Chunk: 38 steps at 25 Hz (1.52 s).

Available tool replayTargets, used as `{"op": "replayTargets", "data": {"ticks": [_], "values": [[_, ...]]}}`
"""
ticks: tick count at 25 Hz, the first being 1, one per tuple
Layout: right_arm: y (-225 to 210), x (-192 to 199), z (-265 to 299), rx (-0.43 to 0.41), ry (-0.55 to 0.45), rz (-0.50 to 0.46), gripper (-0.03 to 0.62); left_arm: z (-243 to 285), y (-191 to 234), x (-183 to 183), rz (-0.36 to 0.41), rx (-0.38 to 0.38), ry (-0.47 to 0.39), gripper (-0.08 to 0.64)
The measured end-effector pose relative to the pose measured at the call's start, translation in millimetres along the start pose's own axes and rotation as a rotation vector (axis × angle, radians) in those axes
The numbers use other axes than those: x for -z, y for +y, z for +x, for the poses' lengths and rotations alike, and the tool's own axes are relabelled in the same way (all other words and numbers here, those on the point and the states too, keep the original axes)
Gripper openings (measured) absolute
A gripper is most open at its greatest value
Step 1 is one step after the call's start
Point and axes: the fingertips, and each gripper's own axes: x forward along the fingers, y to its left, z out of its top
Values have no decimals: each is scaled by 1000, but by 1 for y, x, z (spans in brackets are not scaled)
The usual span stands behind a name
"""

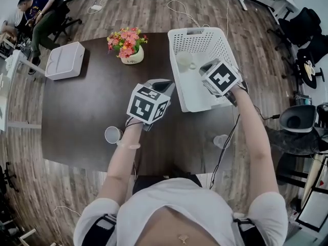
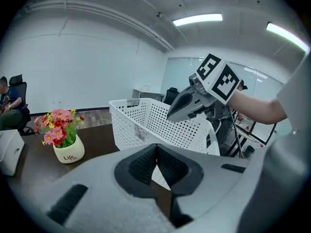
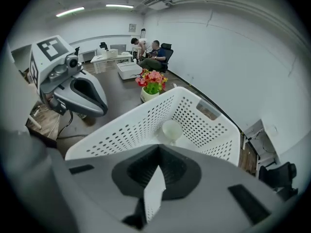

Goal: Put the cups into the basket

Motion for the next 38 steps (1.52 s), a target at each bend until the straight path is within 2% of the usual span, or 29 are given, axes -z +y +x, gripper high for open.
{"op": "replayTargets", "data": {"ticks": [4, 10, 15, 18, 21, 24, 29, 33, 38], "values": [[20, 3, -37, 4, -41, 18, 12, -12, -26, -5, 15, 16, -20, 11], [44, 11, -91, 88, -130, 21, 12, -32, -62, -3, 48, 38, -58, 11], [79, 9, -125, 125, -262, 91, 12, -46, -85, 8, 83, 53, -95, 11], [103, 13, -134, 146, -325, 141, 12, -51, -92, 16, 79, 44, -107, 11], [126, 17, -137, 169, -393, 212, 12, -58, -101, 19, 56, 38, -150, 11], [138, 21, -135, 218, -495, 314, 12, -64, -112, 15, 27, 43, -231, 11], [147, 35, -125, 271, -650, 551, 12, -66, -115, 26, -46, 5, -297, 11], [151, 48, -118, 329, -682, 634, 12, -64, -112, 32, -75, -14, -299, 11], [162, 56, -103, 304, -668, 697, 12, -58, -112, 37, -68, -27, -276, 11]]}}
